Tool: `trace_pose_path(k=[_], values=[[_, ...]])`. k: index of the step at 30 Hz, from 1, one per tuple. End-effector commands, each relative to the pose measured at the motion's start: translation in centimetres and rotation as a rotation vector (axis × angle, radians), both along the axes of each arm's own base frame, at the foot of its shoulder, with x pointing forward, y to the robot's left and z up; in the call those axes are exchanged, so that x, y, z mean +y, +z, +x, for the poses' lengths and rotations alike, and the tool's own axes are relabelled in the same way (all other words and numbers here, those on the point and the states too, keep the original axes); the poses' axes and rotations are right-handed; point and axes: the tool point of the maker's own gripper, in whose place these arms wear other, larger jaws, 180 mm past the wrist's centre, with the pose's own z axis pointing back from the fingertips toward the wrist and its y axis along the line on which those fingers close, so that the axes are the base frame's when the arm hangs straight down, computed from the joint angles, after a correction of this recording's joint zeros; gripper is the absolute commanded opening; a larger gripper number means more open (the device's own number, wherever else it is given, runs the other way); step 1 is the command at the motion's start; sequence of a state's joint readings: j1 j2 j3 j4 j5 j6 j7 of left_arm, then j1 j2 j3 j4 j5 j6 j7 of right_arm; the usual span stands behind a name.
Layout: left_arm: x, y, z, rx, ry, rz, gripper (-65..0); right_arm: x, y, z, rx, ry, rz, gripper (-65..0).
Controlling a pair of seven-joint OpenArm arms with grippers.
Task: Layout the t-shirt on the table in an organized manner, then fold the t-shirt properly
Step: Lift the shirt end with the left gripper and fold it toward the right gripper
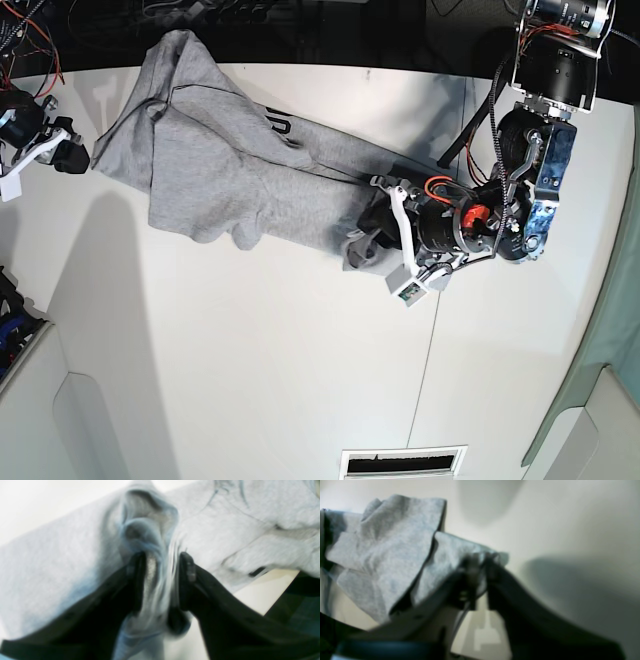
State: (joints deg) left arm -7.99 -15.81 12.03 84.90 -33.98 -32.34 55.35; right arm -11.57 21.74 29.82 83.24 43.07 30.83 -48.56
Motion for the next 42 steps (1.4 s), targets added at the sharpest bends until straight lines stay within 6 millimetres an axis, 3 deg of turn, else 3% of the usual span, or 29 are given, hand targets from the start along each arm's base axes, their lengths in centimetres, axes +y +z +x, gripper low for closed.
trace_pose_path(k=[1, 4, 6, 15, 24, 29, 31, 35, 39, 42], values=[[-1.0, 1.5, 1.1, -0.047, -0.006, -0.042, -37.5, -0.4, 0.7, -0.1, -0.016, 0.002, 0.001, -45.1], [-2.5, 1.7, 0.9, -0.043, -0.015, -0.072, -32.2, 0.5, -0.2, -2.2, 0.022, -0.002, 0.052, -28.2], [-3.2, 1.9, 0.8, -0.035, -0.019, -0.091, -31.7, 1.7, -0.5, -3.1, 0.023, 0.003, 0.101, -24.2], [-3.7, 2.3, 0.6, -0.023, -0.020, -0.137, -31.8, 7.0, -1.2, -3.6, -0.008, -0.043, 0.297, -24.2], [-3.8, 2.3, 0.5, -0.020, -0.021, -0.140, -31.8, 10.4, -1.5, -3.7, -0.006, -0.034, 0.380, -24.2], [-3.8, 2.4, 0.6, -0.020, -0.022, -0.143, -31.8, 12.6, -1.8, -2.8, -0.010, 0.001, 0.388, -24.6], [-4.0, 2.6, 0.5, -0.021, -0.026, -0.156, -31.9, 12.8, -1.8, -2.2, -0.015, 0.009, 0.369, -31.1], [-4.4, 3.6, 0.7, -0.055, -0.044, -0.175, -31.9, 11.9, -2.0, -1.0, -0.033, 0.019, 0.286, -65.0], [-4.1, 4.2, 0.8, -0.076, -0.051, -0.178, -31.9, 10.8, -2.6, -0.8, -0.030, 0.024, 0.202, -65.0], [-3.7, 4.5, 0.9, -0.088, -0.055, -0.173, -31.9, 8.7, -2.3, -0.6, -0.041, -0.009, 0.168, -65.0]])
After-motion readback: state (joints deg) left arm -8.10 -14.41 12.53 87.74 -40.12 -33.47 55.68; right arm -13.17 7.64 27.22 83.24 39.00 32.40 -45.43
